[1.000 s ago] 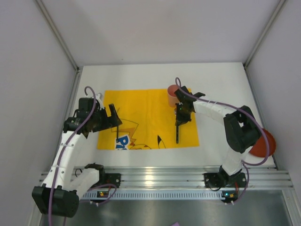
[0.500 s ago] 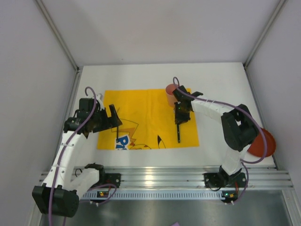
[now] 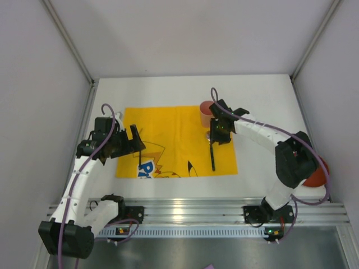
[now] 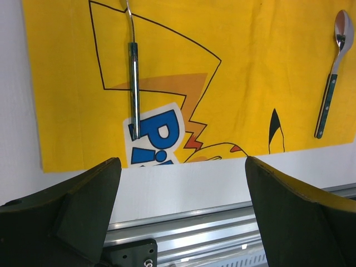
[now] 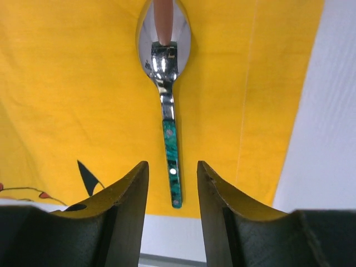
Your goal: Set the dinner table for one person
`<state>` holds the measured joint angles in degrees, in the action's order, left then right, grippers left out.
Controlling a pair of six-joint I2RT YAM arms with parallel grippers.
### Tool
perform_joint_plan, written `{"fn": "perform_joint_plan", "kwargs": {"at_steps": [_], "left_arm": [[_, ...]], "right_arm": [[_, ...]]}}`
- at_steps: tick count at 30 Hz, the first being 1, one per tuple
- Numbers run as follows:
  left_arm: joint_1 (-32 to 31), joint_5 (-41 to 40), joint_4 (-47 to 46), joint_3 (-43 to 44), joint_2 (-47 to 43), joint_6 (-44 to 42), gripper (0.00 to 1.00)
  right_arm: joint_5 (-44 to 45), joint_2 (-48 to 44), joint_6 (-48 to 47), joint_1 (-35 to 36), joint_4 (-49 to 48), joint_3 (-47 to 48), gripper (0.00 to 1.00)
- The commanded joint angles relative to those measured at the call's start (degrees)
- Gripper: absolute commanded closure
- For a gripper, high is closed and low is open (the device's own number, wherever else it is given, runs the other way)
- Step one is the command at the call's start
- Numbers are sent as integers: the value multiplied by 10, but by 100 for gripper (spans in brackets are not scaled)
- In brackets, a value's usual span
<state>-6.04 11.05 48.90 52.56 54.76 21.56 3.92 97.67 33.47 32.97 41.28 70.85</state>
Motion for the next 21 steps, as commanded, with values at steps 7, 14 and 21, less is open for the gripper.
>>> {"fn": "perform_joint_plan", "kwargs": {"at_steps": [7,14,21], "left_arm": [[1,-1,-30,-15,-18,9,1],[1,9,-43,-25,-18,7,1],[-8,7,-46,-26,-17,8,1]], "right_arm": [[91,-189,-33,-52,109,-18,56],[57,-260,-106,-407,132,-120,58],[107,-167,-96,-513,116,-116,59]]}}
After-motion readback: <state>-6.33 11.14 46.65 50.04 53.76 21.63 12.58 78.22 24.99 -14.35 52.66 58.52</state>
